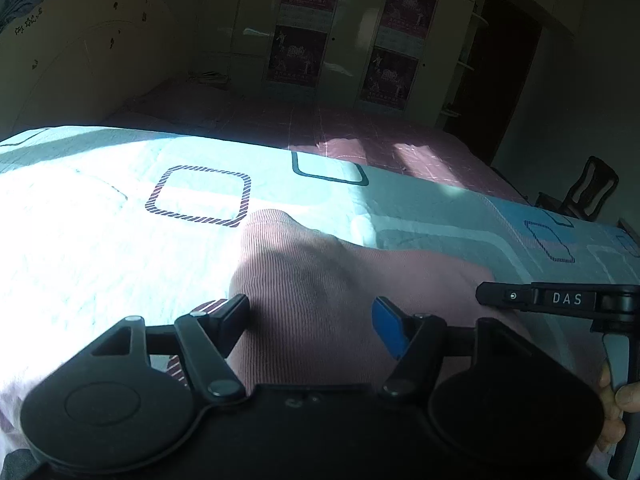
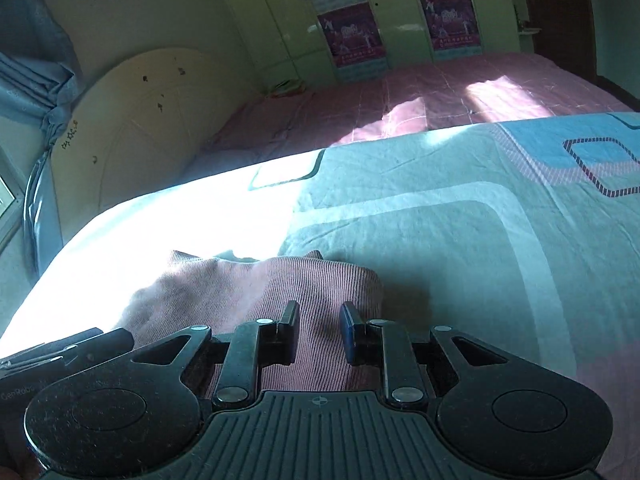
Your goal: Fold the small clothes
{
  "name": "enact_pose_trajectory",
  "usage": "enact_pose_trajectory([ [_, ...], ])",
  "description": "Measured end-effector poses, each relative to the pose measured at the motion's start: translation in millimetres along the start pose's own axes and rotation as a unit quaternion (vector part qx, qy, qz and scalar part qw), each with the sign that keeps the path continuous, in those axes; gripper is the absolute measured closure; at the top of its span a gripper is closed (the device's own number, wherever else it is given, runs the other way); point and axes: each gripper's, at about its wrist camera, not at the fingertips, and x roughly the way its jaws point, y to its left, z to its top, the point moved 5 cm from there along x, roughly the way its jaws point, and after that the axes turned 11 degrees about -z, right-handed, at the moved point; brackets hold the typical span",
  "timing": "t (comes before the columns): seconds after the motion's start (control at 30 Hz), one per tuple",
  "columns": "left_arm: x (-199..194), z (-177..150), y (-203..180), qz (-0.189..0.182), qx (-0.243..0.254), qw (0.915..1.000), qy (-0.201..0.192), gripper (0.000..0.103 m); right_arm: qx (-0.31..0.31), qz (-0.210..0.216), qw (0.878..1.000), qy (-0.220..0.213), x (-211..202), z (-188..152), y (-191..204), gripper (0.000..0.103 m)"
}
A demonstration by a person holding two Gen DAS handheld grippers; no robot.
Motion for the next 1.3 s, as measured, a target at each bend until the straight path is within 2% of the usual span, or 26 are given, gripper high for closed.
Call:
enact_pose_trajectory([
  [0.03, 9.6, -3.8, 5.3, 0.016, 0.001, 0.9998, 0.011, 0.036, -0.013, -0.014, 1.0, 0.004, 9.7, -3.3, 0.6, 0.081],
  [0.13, 22.1, -15.2, 21.2, 0.019, -0.048, 0.9984, 0.025, 0.024, -0.027, -0.031, 0.999, 0.008, 27.9, -6.5, -2.9, 0.082],
  [0.23, 19.9, -17.6, 27.5, 0.013, -0.082, 0.9962, 0.025, 0.024, -0.035, -0.037, 0.999, 0.011, 27.2, -3.6, -1.7, 0.081],
  [0.4, -7.6, -22.8, 9.8, 0.017, -0.05, 0.9983, 0.022, 0.027, -0.037, -0.007, 0.999, -0.012, -16.7, -5.4, 4.6, 0.081],
  [0.57, -33.9, -38.1, -6.5, 0.023, -0.031, 0.9986, 0.035, 0.027, -0.056, 0.014, 0.998, -0.008, -51.8, -29.6, 14.4, 0.081],
  [0.63, -35.8, -48.2, -10.3, 0.028, -0.028, 0.9981, 0.047, 0.026, -0.065, 0.008, 0.998, -0.007, -56.8, -42.3, 15.2, 0.081],
  [0.7, -33.2, -56.5, -10.6, 0.034, -0.025, 0.9976, 0.054, 0.024, -0.085, -0.023, 0.996, 0.0, -49.1, -53.9, 13.1, 0.081],
  [0.83, -35.5, -59.1, -5.2, 0.032, -0.055, 0.9963, 0.058, 0.023, -0.08, -0.058, 0.995, 0.009, -37.2, -64.4, 2.7, 0.081],
  [1.0, -54.6, -60.8, -17.3, 0.036, -0.021, 0.9975, 0.056, 0.025, -0.05, -0.037, 0.998, 0.0, -67.0, -65.9, -2.6, 0.081],
  [1.17, -76.3, -70.9, -23.6, 0.034, -0.017, 0.9978, 0.054, 0.025, -0.061, -0.021, 0.998, -0.013, -95.8, -77.9, 7.6, 0.081],
  [1.3, -91.9, -88.1, -29.2, 0.034, -0.006, 0.998, 0.053, 0.023, -0.079, -0.034, 0.996, -0.006, -101.8, -99.6, 11.4, 0.081],
])
